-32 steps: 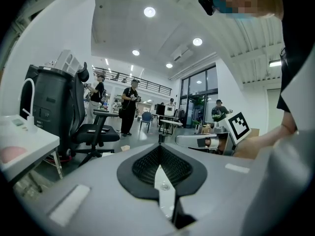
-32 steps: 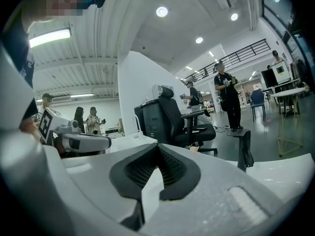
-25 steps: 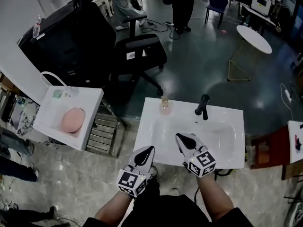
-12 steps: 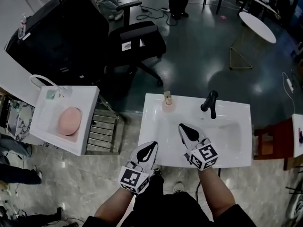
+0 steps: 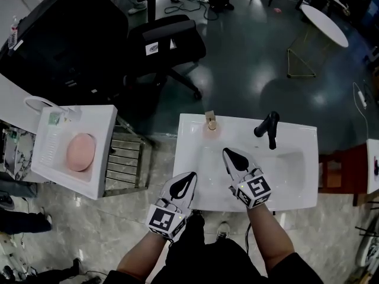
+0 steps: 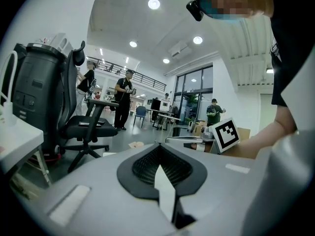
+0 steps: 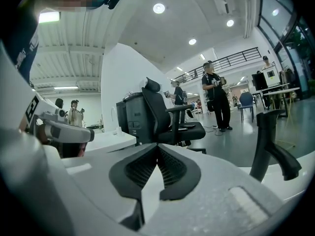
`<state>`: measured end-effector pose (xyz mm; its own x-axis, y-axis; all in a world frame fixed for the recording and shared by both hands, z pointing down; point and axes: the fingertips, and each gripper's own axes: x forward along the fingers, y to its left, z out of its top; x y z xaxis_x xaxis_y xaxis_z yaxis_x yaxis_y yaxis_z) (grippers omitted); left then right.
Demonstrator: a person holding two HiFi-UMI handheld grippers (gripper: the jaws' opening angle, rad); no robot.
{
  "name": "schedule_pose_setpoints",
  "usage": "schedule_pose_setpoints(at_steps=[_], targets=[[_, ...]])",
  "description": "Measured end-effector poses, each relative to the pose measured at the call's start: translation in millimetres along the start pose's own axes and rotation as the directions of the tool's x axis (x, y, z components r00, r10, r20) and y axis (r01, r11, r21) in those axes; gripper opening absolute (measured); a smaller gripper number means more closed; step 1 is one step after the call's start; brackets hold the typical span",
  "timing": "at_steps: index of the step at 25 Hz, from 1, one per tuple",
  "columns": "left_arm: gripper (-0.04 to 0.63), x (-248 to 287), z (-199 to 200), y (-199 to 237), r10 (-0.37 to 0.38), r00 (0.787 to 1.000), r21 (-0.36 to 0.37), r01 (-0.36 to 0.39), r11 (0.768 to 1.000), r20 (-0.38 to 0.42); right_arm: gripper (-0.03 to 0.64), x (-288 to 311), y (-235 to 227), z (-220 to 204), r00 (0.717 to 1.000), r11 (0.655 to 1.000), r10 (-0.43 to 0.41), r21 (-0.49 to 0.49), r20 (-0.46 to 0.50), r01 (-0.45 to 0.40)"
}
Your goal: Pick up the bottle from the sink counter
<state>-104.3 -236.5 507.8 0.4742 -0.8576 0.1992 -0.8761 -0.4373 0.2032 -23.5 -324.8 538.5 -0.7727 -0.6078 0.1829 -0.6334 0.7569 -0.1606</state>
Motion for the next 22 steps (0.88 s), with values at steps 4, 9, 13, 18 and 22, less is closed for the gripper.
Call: schedule_pose_setpoints(at_steps=[4,9,13,18,22], targets=[[0.003,8,-1,6,-0.012,1.0,-0.001,0.012,1.0,0.016,0.018,11,-6,-5,1.0,1.0,-0.006,0.003,-0.004,0.006],[0.003,13,-6,13,-0.012,1.0,-0.019,0.013,1.0,0.014,0.059,26,-16,-15,1.0,1.0,-0.016,0.002,-0.004,0.016],[0.003,16,-9,19,-0.014,1.0,-0.023,0.013,1.0,-0.017,0.091,41,-27,-22,1.0,0.999,-0.028,-0.018,-0.008,0.028],[0.003,18,-16,26,-0.022,1.0,-0.037,0.022,0.999,-0.015,0.123,58,-41,-32,0.999,0.998,-0.044,-0.043,-0.019,0.043],[0.003,21,-17,31,-0.039,0.999,-0.039,0.038,0.999,-0.016,0.132,68,-50,-38,0.998,0.997,-0.053,-0.053,-0.023,0.052]])
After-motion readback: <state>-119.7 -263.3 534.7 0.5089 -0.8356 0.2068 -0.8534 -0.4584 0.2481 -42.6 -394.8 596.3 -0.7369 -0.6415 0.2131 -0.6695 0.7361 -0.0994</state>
